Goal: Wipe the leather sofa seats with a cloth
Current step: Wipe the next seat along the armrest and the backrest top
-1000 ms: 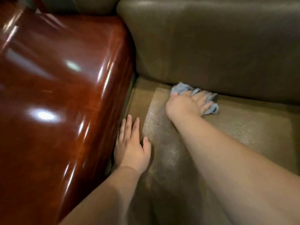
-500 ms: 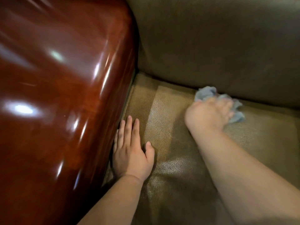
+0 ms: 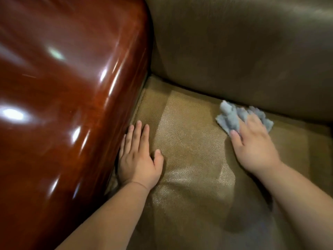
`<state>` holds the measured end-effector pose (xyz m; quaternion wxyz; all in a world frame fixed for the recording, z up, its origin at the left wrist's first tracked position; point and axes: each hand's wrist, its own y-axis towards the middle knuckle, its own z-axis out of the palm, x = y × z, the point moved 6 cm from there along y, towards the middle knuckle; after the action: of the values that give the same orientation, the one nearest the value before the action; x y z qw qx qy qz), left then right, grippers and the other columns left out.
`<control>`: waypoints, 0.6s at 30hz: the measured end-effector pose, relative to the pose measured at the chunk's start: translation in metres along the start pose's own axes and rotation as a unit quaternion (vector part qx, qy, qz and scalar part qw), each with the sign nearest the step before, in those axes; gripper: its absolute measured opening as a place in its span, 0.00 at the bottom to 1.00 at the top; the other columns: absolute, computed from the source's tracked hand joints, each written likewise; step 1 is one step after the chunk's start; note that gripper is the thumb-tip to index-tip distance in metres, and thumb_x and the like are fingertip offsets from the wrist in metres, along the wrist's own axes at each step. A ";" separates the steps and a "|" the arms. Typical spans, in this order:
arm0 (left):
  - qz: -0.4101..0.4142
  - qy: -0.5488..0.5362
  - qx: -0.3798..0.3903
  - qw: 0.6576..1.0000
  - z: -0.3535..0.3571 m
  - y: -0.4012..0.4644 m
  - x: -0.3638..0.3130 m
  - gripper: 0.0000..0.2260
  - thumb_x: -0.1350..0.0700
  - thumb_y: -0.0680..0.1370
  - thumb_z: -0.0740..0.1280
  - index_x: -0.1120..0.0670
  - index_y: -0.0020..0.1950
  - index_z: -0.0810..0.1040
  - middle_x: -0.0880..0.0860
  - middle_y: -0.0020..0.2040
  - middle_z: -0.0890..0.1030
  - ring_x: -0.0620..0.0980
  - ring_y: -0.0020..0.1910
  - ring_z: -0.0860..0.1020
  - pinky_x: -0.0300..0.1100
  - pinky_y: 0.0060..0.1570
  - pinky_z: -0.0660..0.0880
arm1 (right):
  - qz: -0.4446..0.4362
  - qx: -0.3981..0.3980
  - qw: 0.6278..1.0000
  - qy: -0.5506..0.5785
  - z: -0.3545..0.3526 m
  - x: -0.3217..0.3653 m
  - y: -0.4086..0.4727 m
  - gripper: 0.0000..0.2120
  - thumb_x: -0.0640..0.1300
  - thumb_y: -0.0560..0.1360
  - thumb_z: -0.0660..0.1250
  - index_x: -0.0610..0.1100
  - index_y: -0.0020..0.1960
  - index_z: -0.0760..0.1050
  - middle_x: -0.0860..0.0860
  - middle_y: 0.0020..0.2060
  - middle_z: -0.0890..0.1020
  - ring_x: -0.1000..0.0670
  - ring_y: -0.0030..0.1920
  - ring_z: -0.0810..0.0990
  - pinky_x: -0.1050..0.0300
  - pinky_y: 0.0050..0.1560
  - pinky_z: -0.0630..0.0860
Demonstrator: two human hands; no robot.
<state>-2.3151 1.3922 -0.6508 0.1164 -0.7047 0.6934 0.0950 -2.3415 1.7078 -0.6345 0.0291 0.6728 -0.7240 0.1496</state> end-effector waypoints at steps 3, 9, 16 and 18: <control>-0.012 0.025 0.054 0.998 -0.005 0.002 -0.004 0.35 0.43 0.78 0.55 0.52 0.85 0.59 0.51 0.86 0.54 0.50 0.85 0.51 0.53 0.83 0.51 | 0.087 0.000 0.996 0.016 0.009 0.015 -0.061 0.25 0.45 0.82 0.58 0.38 0.78 0.67 0.39 0.80 0.64 0.37 0.81 0.57 0.39 0.81 0.57; -0.055 0.020 0.273 0.960 -0.060 0.019 -0.032 0.30 0.46 0.85 0.58 0.50 0.86 0.54 0.52 0.87 0.49 0.52 0.85 0.51 0.49 0.82 0.56 | -0.036 0.180 0.981 0.058 -0.021 0.086 -0.095 0.25 0.47 0.83 0.56 0.56 0.80 0.64 0.51 0.81 0.63 0.46 0.77 0.69 0.53 0.72 0.71; 0.098 0.073 0.034 0.992 -0.187 0.068 -0.060 0.30 0.43 0.78 0.56 0.51 0.78 0.72 0.55 0.79 0.70 0.56 0.80 0.65 0.55 0.82 0.55 | -0.198 -0.033 0.974 -0.102 -0.200 0.101 0.032 0.19 0.50 0.83 0.59 0.45 0.70 0.76 0.44 0.77 0.69 0.42 0.76 0.69 0.44 0.74 0.71; 0.027 0.088 0.043 0.995 -0.199 0.082 -0.030 0.32 0.40 0.80 0.56 0.50 0.83 0.62 0.56 0.83 0.62 0.57 0.83 0.58 0.56 0.83 0.51 | -0.294 -0.071 0.937 -0.174 -0.227 0.112 0.059 0.20 0.46 0.82 0.61 0.40 0.71 0.75 0.40 0.77 0.69 0.38 0.78 0.66 0.37 0.74 0.69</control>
<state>-2.4034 1.3609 -0.4549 0.0828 -0.6857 0.7231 0.0055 -2.4463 1.6609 -0.4008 -0.0067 0.8672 -0.4965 -0.0370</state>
